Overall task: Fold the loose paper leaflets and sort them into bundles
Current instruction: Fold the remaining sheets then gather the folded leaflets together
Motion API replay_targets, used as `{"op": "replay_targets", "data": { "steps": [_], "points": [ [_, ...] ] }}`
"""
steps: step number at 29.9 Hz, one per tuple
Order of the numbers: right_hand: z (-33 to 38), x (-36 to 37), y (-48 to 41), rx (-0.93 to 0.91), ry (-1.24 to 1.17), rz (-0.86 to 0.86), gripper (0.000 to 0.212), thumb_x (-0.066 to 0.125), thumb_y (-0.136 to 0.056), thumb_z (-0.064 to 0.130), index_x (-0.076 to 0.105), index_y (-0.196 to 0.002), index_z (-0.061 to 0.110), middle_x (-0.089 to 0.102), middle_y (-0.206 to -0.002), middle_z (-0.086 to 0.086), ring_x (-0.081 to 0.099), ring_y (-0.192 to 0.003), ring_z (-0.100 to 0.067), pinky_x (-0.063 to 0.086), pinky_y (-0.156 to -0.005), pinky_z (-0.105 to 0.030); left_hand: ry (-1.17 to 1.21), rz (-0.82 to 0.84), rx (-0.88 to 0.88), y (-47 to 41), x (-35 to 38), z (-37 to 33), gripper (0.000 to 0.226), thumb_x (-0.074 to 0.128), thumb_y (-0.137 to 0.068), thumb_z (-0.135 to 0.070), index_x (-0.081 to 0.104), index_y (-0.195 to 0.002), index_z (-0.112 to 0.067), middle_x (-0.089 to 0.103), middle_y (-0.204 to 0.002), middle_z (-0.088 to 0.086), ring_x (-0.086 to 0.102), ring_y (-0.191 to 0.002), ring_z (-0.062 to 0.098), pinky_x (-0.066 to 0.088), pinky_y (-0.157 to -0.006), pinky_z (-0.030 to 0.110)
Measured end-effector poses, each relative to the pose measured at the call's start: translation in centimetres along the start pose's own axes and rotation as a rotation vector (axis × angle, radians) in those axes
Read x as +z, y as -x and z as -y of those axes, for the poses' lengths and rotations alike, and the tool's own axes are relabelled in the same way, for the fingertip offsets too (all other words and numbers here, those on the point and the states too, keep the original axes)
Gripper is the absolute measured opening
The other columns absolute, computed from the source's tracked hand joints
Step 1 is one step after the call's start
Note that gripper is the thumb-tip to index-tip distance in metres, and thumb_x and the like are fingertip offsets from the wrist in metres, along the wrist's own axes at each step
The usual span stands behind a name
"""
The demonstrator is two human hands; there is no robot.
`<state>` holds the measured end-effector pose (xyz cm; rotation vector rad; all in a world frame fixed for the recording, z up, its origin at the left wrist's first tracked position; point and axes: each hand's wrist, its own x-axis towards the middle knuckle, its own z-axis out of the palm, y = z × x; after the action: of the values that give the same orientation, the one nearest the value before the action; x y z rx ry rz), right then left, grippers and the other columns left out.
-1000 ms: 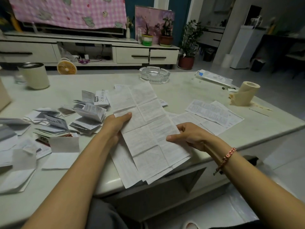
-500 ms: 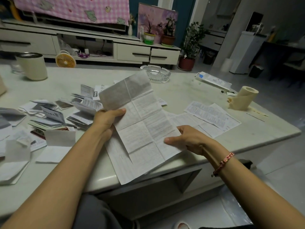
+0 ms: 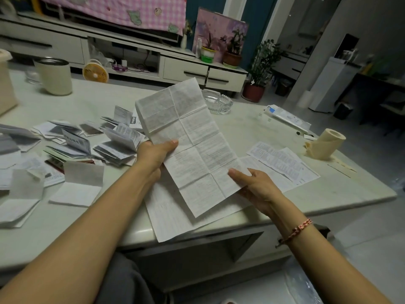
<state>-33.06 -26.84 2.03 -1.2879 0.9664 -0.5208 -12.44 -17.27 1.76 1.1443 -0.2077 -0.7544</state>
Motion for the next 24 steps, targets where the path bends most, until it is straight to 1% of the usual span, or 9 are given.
{"op": "replay_targets", "data": {
  "steps": [3, 6, 11, 12, 14, 16, 19, 21, 24],
  "points": [
    [0.0, 0.5, 0.2, 0.007, -0.161, -0.006, 0.039, 0.076, -0.066, 0.011, 0.063, -0.101, 0.002, 0.071, -0.1, -0.013, 0.068, -0.095, -0.027, 0.055, -0.079, -0.035, 0.04, -0.059, 0.029, 0.1, 0.1, 0.1, 0.017, 0.072, -0.077, -0.001, 0.061, -0.087, -0.009, 0.065, -0.083, 0.002, 0.063, -0.069, 0.012, 0.055, -0.06, 0.024],
    [0.2, 1.0, 0.6, -0.076, -0.114, -0.029, 0.029, 0.073, -0.073, 0.005, 0.062, -0.1, 0.001, 0.072, -0.096, -0.011, 0.07, -0.087, -0.023, 0.056, -0.069, -0.028, 0.067, -0.078, 0.032, 0.2, 0.3, 0.1, 0.017, 0.072, -0.078, -0.002, 0.059, -0.085, -0.011, 0.065, -0.081, 0.001, 0.063, -0.07, 0.013, 0.055, -0.058, 0.023],
    [0.3, 1.3, 0.8, -0.173, -0.093, -0.095, 0.019, 0.066, -0.083, 0.009, 0.064, -0.099, -0.001, 0.072, -0.094, -0.013, 0.07, -0.083, -0.022, 0.057, -0.063, -0.025, 0.062, -0.07, 0.023, 0.3, 0.4, 0.0, 0.017, 0.071, -0.079, -0.003, 0.059, -0.088, -0.011, 0.064, -0.085, 0.001, 0.064, -0.079, 0.016, 0.053, -0.077, 0.033],
    [0.3, 1.3, 0.8, -0.183, -0.078, -0.101, 0.017, 0.065, -0.084, 0.011, 0.065, -0.097, 0.0, 0.072, -0.089, -0.011, 0.07, -0.078, -0.02, 0.056, -0.061, -0.024, 0.059, -0.068, 0.02, 0.3, 0.4, 0.0, 0.018, 0.071, -0.079, -0.003, 0.06, -0.092, -0.009, 0.064, -0.085, 0.001, 0.063, -0.081, 0.017, 0.052, -0.08, 0.034],
    [0.2, 1.3, 0.7, -0.189, -0.051, -0.122, 0.015, 0.065, -0.085, 0.017, 0.065, -0.083, 0.002, 0.069, -0.068, -0.003, 0.064, -0.06, -0.013, 0.053, -0.056, -0.021, 0.056, -0.058, -0.001, 0.3, 0.4, -0.1, 0.029, 0.072, -0.078, -0.004, 0.06, -0.104, -0.005, 0.066, -0.088, 0.003, 0.064, -0.084, 0.019, 0.053, -0.083, 0.035],
    [0.1, 1.2, 0.6, -0.182, -0.055, -0.163, 0.025, 0.067, -0.084, 0.024, 0.056, -0.075, 0.004, 0.057, -0.055, 0.001, 0.052, -0.05, -0.01, 0.048, -0.051, -0.019, 0.053, -0.053, -0.038, 0.3, 0.3, -0.1, 0.038, 0.073, -0.077, -0.005, 0.059, -0.112, -0.002, 0.067, -0.097, 0.008, 0.065, -0.088, 0.022, 0.053, -0.084, 0.038],
    [0.0, 1.1, 0.4, -0.174, -0.097, -0.153, 0.029, 0.064, -0.086, 0.027, 0.06, -0.091, -0.001, 0.064, -0.068, -0.004, 0.06, -0.06, -0.014, 0.052, -0.059, -0.024, 0.084, -0.043, -0.057, 0.0, 0.2, 0.0, 0.041, 0.073, -0.076, -0.002, 0.058, -0.115, -0.001, 0.067, -0.106, 0.012, 0.066, -0.089, 0.022, 0.053, -0.085, 0.039],
    [-0.1, 1.2, 0.5, -0.156, -0.15, -0.119, 0.018, 0.061, -0.089, 0.021, 0.061, -0.089, 0.003, 0.069, -0.081, -0.006, 0.065, -0.072, -0.018, 0.054, -0.063, -0.026, 0.1, -0.043, -0.055, 0.2, 0.3, 0.0, 0.041, 0.072, -0.076, -0.001, 0.058, -0.115, -0.002, 0.067, -0.108, 0.011, 0.066, -0.089, 0.021, 0.053, -0.083, 0.037],
    [-0.2, 0.9, 0.4, -0.156, -0.08, -0.157, 0.009, 0.059, -0.09, 0.011, 0.062, -0.086, 0.003, 0.067, -0.08, -0.008, 0.064, -0.072, -0.017, 0.052, -0.058, -0.024, 0.112, -0.057, -0.095, 0.9, 0.6, -0.1, 0.034, 0.071, -0.078, 0.001, 0.06, -0.11, -0.003, 0.066, -0.111, 0.013, 0.065, -0.09, 0.023, 0.054, -0.077, 0.036]
  ]
}}
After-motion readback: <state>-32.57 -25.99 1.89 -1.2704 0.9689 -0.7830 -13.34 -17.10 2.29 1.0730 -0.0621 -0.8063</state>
